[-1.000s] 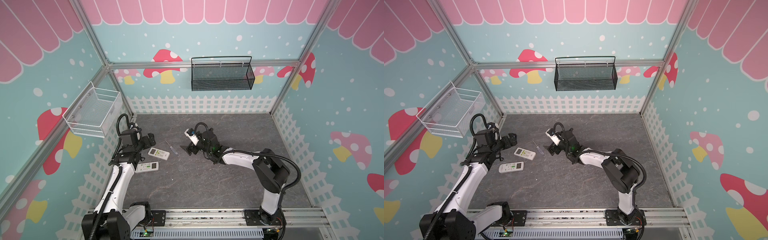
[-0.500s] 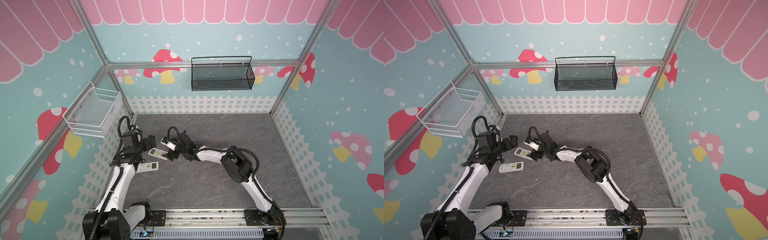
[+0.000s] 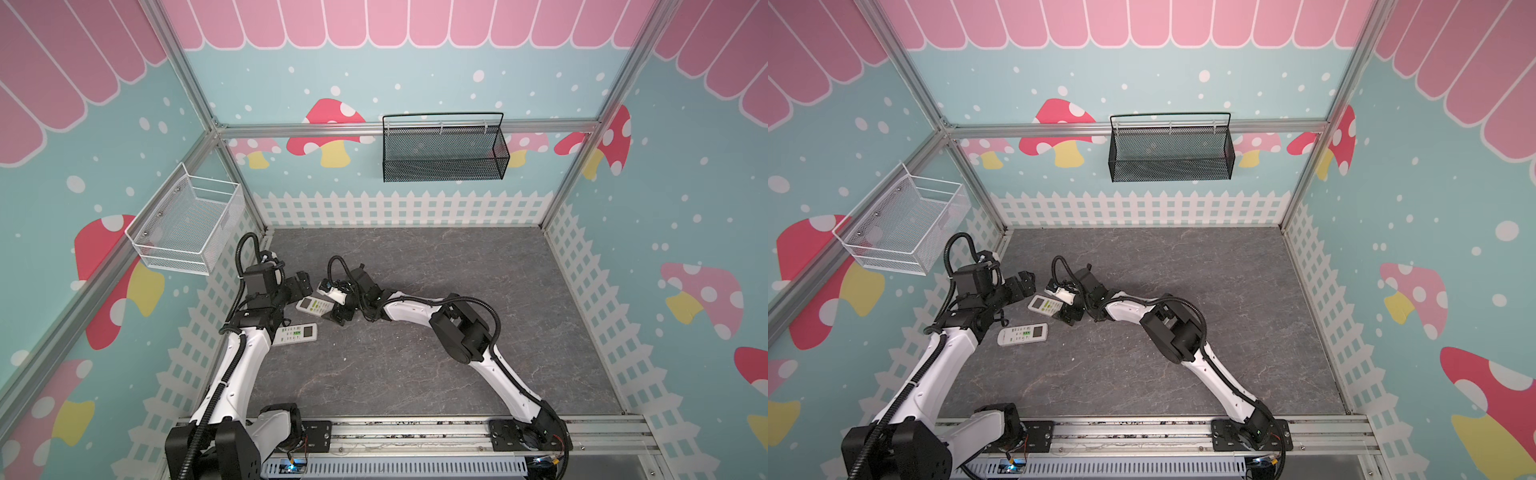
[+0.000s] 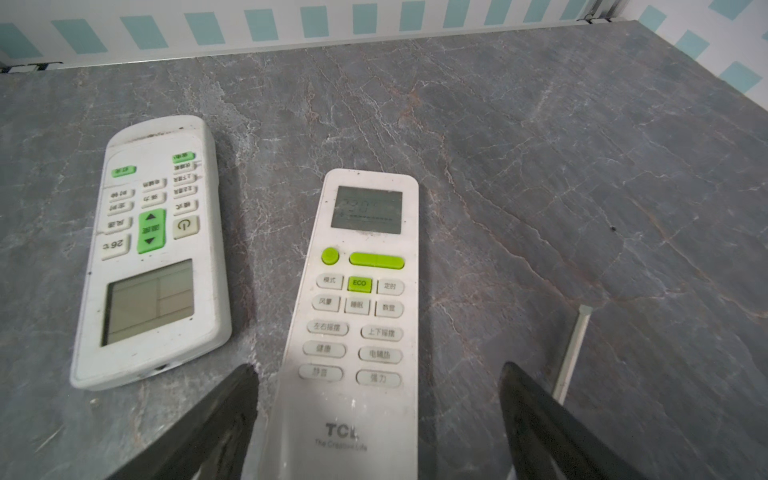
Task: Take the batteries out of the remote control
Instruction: 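Reach the right gripper across to the TCL remote and grasp it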
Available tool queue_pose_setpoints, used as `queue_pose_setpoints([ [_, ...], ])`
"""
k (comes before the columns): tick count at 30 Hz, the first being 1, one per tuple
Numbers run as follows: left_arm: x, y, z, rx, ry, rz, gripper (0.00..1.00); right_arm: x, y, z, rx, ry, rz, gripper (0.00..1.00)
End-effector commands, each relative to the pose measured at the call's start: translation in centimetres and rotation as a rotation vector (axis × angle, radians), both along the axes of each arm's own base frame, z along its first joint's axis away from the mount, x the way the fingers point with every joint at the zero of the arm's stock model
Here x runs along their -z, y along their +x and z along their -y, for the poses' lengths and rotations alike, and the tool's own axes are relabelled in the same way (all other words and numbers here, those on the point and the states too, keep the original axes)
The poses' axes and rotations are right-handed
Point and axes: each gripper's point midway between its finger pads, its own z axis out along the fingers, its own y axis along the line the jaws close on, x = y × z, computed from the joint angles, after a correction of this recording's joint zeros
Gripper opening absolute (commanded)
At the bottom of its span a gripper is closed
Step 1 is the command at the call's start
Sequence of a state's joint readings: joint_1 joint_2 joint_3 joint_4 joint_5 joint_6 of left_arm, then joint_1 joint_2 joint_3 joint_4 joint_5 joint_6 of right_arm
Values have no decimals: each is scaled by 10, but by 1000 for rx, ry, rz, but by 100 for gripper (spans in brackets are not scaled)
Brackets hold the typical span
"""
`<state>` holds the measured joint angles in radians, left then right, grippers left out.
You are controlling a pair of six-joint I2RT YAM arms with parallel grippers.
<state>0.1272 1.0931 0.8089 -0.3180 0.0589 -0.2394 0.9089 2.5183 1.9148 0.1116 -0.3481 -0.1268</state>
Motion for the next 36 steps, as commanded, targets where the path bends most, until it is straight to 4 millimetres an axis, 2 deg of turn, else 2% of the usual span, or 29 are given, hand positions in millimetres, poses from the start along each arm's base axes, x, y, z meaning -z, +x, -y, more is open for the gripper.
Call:
queue_pose_setpoints([
  [1, -3, -3, -1, -8, -15, 6, 100, 15, -14, -7, -54, -27, -12, 90],
  [9, -3, -3, 4, 10, -36, 4, 100, 39, -14, -4, -29, -66, -42, 88],
  [14, -3, -4, 4, 13, -32, 4, 100, 51, -18, 1, -31, -100, -65, 78],
  [20, 1, -3, 6, 22, -39, -5, 100, 54, -14, 6, -13, -125, -37, 66],
  [28, -2, -2, 7, 37, -23, -2, 100, 28, -8, 3, 8, -78, 7, 52],
  [33, -7, -1, 13, 109, 32, 16, 100, -10, -7, 2, 1, -27, 49, 49],
  [36, -15, -1, 19, 149, 28, 24, 100, -39, -11, 12, -2, 4, 50, 47],
])
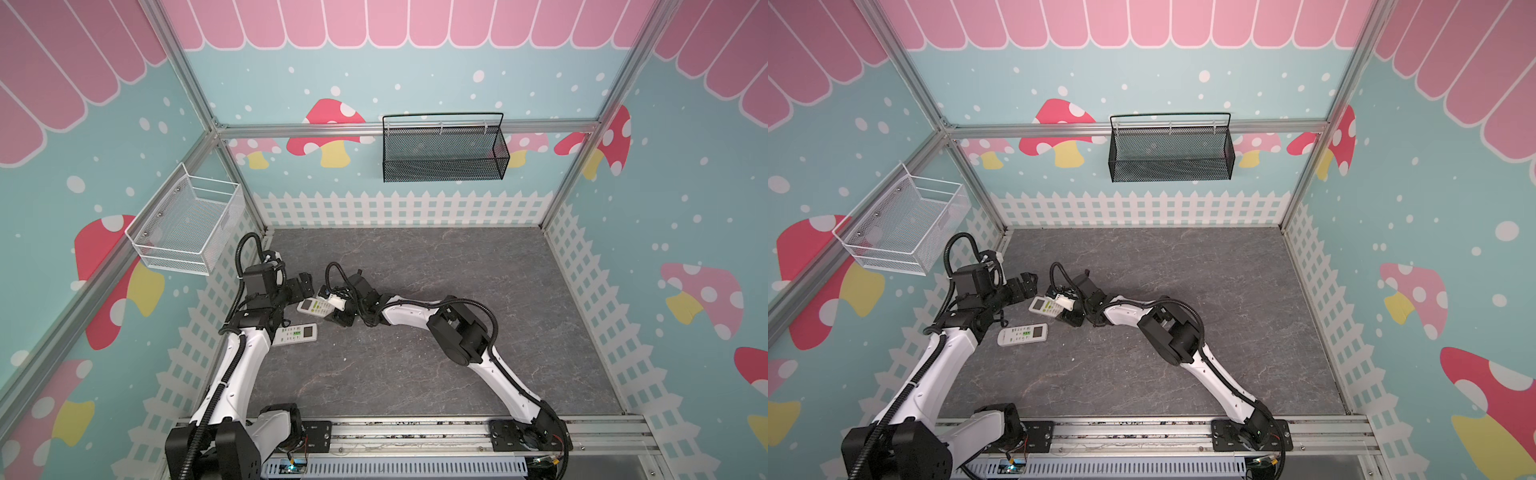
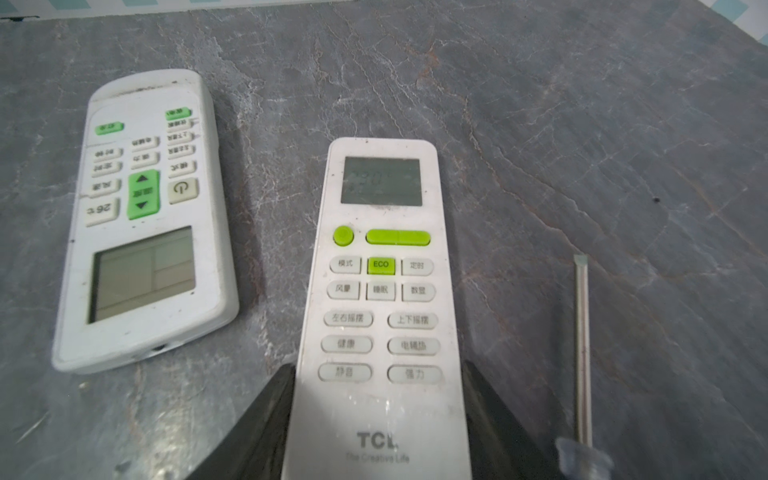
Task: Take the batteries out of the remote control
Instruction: 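Lift the TCL remote with the right gripper while the left gripper approaches it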
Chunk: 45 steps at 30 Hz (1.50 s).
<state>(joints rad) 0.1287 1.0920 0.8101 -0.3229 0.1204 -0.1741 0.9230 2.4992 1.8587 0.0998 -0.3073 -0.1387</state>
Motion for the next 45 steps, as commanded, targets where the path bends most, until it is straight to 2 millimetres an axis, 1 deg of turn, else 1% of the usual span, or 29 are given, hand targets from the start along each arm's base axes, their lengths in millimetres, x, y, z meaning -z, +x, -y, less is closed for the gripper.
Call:
queue_pose_setpoints([
  [1, -20, 0, 14, 94, 10, 31, 100, -63, -4, 9, -23, 72, 51, 46],
  [3, -41, 3, 31, 192, 25, 54, 100, -77, -12, 24, -30, 95, 56, 45],
  [5, -63, 5, 47, 282, 72, 66, 100, -90, -16, 42, -13, 126, 52, 44],
  [7, -81, 8, 60, 363, 140, 71, 100, -101, -20, 63, -4, 161, 26, 39],
  [9, -101, 13, 76, 471, 200, 73, 100, -114, -25, 89, -6, 201, -3, 38],
  [10, -114, 16, 84, 525, 232, 88, 100, -115, -28, 100, -11, 212, -17, 37],
  [11, -125, 18, 94, 601, 270, 109, 100, -121, -33, 113, -23, 230, -27, 37],
  [12, -138, 18, 104, 676, 288, 130, 100, -119, -36, 124, -38, 235, -52, 38],
  [13, -150, 19, 112, 732, 302, 154, 100, -133, -38, 136, -49, 256, -47, 37],
  [16, -190, 22, 137, 885, 314, 259, 100, -147, -38, 173, -29, 274, -54, 36],
  [18, -214, 21, 155, 992, 344, 354, 100, -161, -36, 198, -4, 291, -35, 36],
  [20, -226, 17, 173, 1096, 430, 431, 100, -174, -33, 218, 26, 303, -23, 35],
  [21, -227, 12, 183, 1161, 496, 465, 100, -182, -32, 229, 44, 309, -13, 34],
  [23, -224, 4, 202, 1270, 642, 520, 100, -193, -35, 247, 69, 318, 6, 34],
  [24, -219, -1, 212, 1326, 732, 546, 100, -196, -39, 255, 70, 327, 12, 34],
  [27, -200, -16, 228, 1478, 980, 621, 100, -205, -46, 278, 78, 349, 16, 34],
  [29, -192, -31, 233, 1567, 1097, 694, 100, -208, -51, 291, 82, 348, 16, 34],
  [33, -172, -61, 238, 1730, 1257, 877, 100, -218, -59, 312, 69, 380, 14, 34],
  [37, -150, -80, 244, 1836, 1367, 1064, 100, -232, -64, 324, 23, 424, -7, 32],
  [39, -137, -82, 248, 1852, 1443, 1184, 100, -237, -66, 326, -8, 431, -13, 32],
  [42, -126, -69, 260, 1765, 1573, 1365, 100, -239, -71, 324, -57, 433, -49, 31],
  [44, -130, -58, 273, 1639, 1627, 1492, 100, -239, -75, 323, -82, 437, -79, 30],
  [45, -131, -55, 277, 1591, 1626, 1531, 100, -240, -79, 322, -98, 443, -85, 30],
])
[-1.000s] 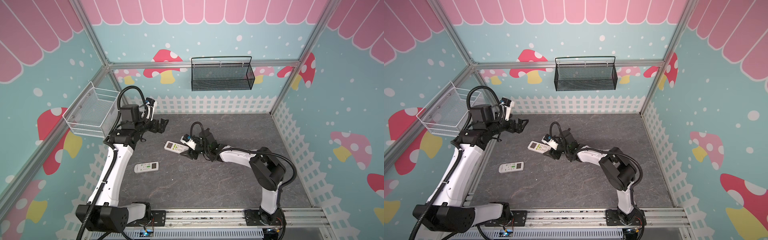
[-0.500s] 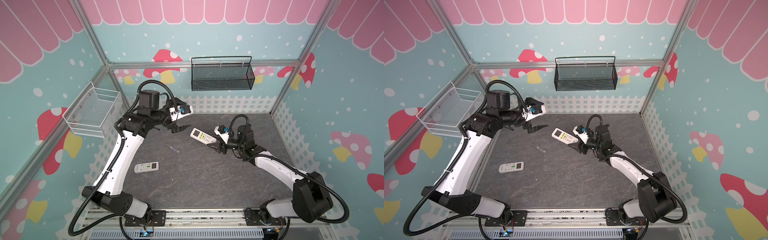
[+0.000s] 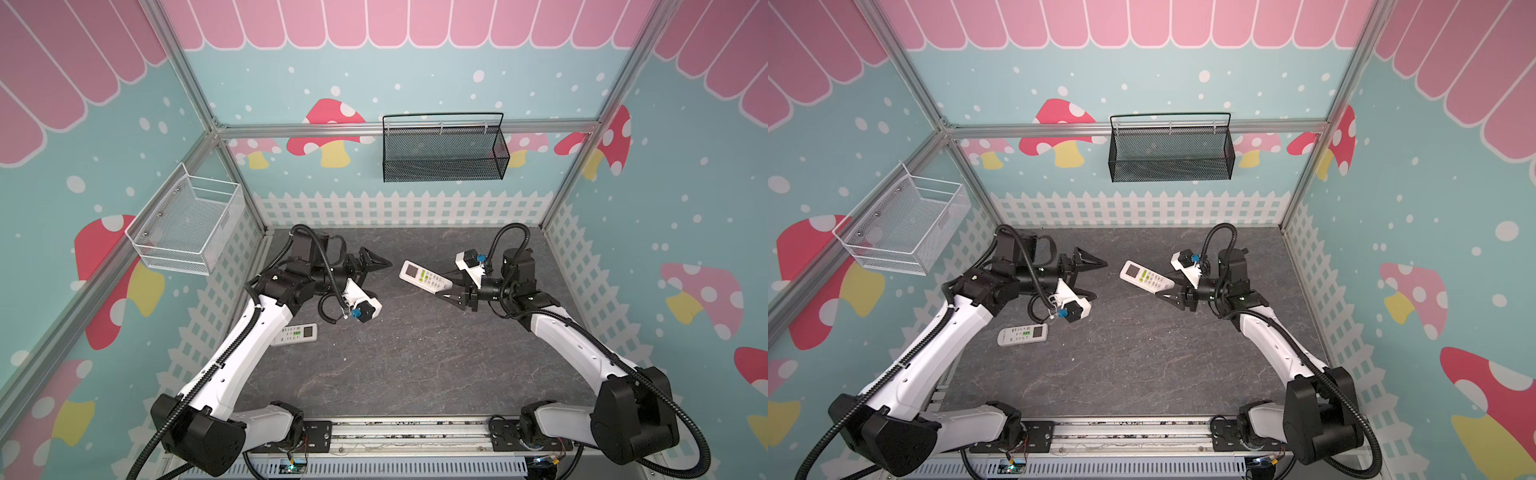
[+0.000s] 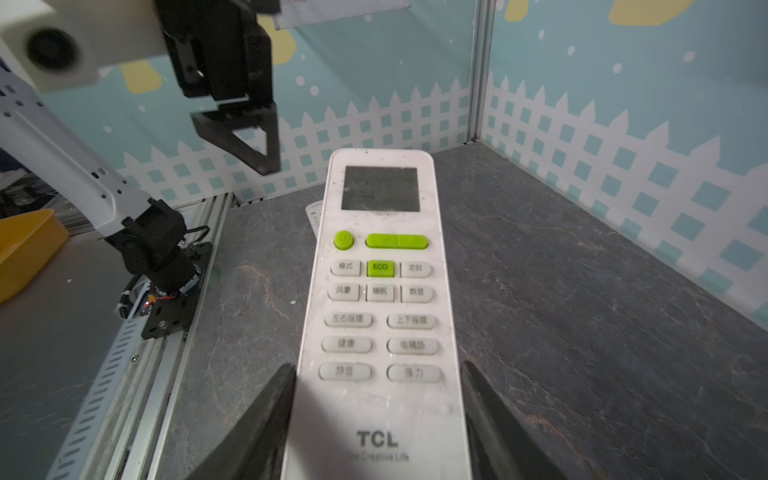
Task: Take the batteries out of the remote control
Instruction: 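Lift the TCL remote with the right gripper while the left gripper approaches it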
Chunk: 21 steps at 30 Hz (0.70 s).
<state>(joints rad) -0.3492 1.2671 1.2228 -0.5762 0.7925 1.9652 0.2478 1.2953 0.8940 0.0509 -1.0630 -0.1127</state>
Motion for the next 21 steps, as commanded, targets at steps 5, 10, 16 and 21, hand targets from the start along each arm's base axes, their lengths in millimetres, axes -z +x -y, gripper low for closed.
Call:
queue_pose_setpoints([
  [5, -34, 18, 31, 130, -176, 389, 99, -13, -20, -7, -144, 52, -14, 28],
  [10, -13, 20, 31, 138, -110, 351, 97, -13, -22, -13, -177, 59, -17, 27],
  [16, 10, 17, 32, 163, -40, 315, 93, -9, -27, -21, -209, 59, -27, 27],
  [21, 15, 11, 34, 175, -41, 301, 67, -4, -29, -26, -222, 52, -35, 27],
])
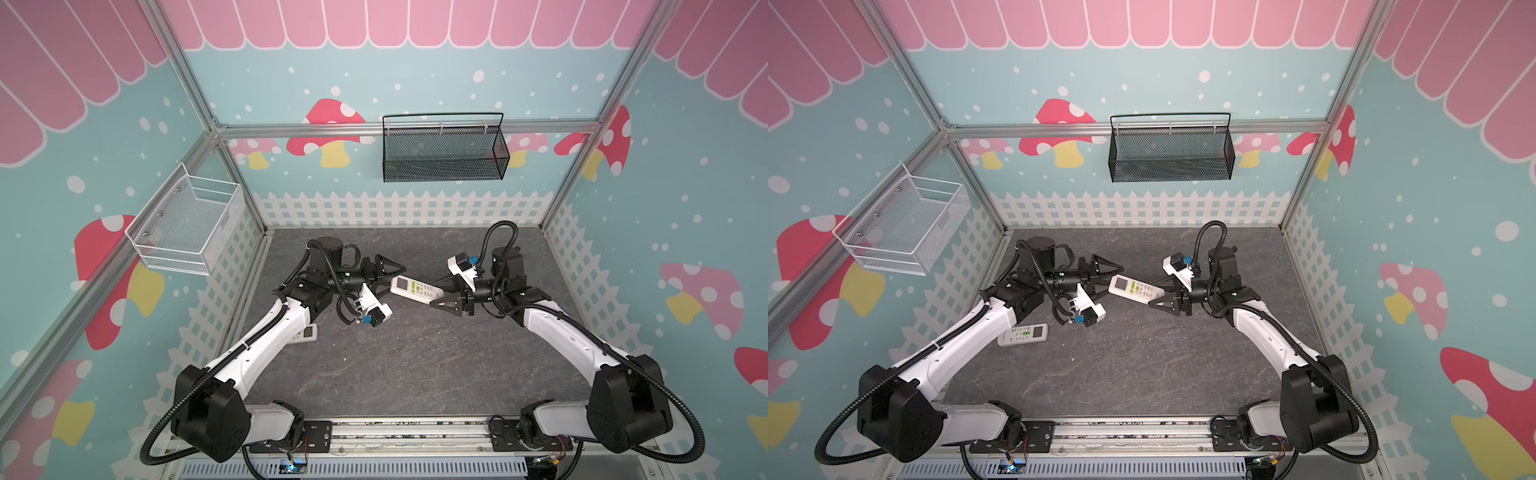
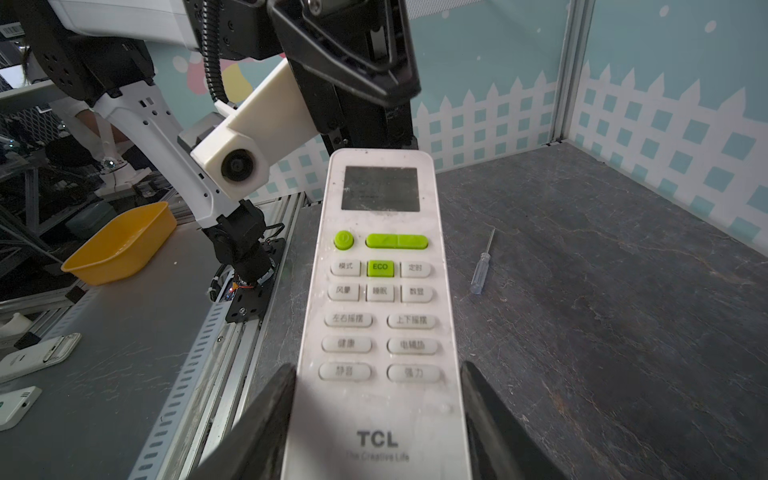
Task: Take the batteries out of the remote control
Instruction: 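Lift the TCL remote with the right gripper while the left gripper approaches it, then grasp the remote's edge with the left gripper and release the right gripper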
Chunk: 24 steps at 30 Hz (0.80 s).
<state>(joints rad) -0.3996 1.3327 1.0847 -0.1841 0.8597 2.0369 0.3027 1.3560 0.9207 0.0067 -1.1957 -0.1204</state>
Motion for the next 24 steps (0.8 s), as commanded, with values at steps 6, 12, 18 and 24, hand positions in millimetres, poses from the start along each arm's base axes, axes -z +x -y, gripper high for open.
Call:
queue_pose_setpoints([
  [6, 7, -18, 11, 78, 36, 61, 51, -6, -2, -8, -52, 16, 38, 26],
  [12, 10, -25, 14, 91, 38, 54, 33, -2, -1, -11, -44, 5, 42, 26],
  [18, 11, -27, 12, 73, 38, 34, 8, -1, 2, -9, -23, -13, 70, 32],
  [24, 6, -23, 5, -10, 63, -37, 0, -6, 1, -2, 37, -48, 164, 59],
])
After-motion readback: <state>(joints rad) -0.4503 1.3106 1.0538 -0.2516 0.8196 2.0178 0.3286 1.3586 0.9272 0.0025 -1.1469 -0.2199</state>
